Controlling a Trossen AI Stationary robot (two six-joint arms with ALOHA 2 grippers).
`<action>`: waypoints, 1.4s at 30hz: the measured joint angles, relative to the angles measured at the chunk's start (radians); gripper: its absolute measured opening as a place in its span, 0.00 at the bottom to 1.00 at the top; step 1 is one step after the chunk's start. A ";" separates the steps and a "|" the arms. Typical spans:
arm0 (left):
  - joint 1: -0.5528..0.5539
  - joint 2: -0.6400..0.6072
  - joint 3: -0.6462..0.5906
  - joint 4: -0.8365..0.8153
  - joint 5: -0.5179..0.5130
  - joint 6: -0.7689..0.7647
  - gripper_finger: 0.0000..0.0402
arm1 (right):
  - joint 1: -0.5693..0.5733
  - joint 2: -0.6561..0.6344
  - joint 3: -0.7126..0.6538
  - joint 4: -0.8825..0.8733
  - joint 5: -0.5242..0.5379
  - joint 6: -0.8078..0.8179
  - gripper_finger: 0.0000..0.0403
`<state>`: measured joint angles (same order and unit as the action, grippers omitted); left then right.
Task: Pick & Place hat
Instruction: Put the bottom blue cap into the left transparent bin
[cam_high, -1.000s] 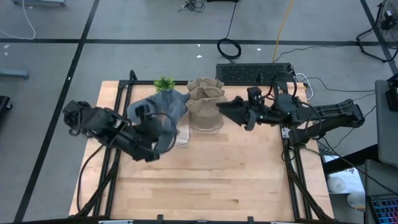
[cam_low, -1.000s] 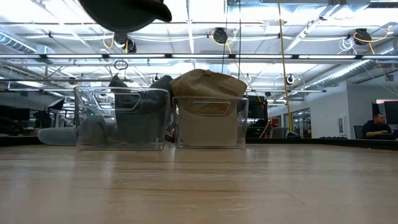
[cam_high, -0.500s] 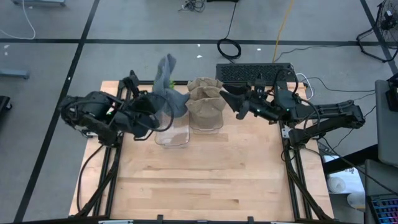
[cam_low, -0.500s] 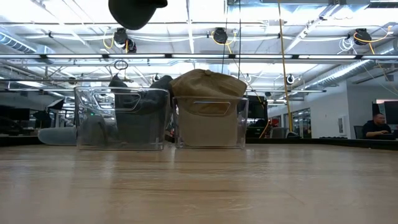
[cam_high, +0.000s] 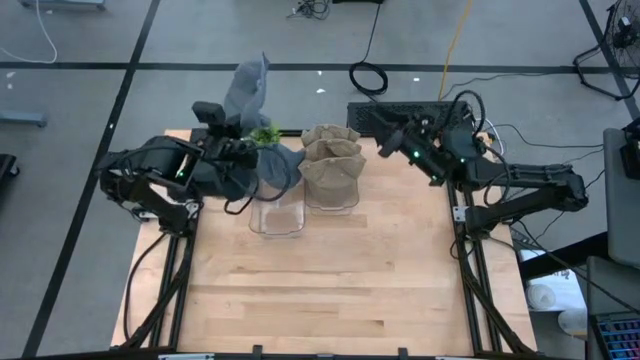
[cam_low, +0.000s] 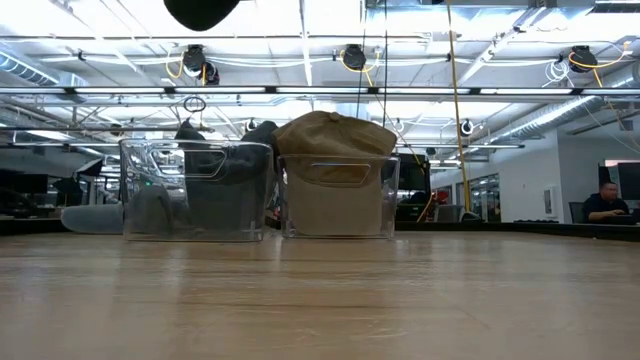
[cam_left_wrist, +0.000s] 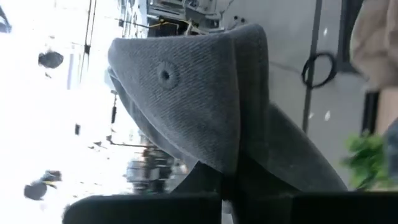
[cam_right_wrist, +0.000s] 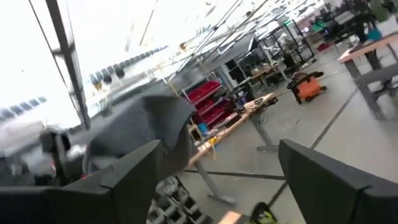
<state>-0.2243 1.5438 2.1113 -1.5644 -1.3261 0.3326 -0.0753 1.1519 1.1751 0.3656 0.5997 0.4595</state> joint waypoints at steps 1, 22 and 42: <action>0.008 0.005 0.000 0.007 -0.002 0.041 0.00 | -0.018 0.000 0.000 0.001 -0.024 0.034 0.78; 0.053 0.105 -0.001 0.118 0.078 0.459 0.00 | -0.152 0.025 0.049 -0.145 -0.410 0.609 0.81; 0.069 0.108 0.000 0.253 0.188 0.595 0.00 | -0.159 0.040 0.049 -0.151 -0.422 0.610 0.81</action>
<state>-0.1555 1.6520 2.1109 -1.3114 -1.1382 0.9275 -0.2344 1.1923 1.2237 0.2143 0.1780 1.0692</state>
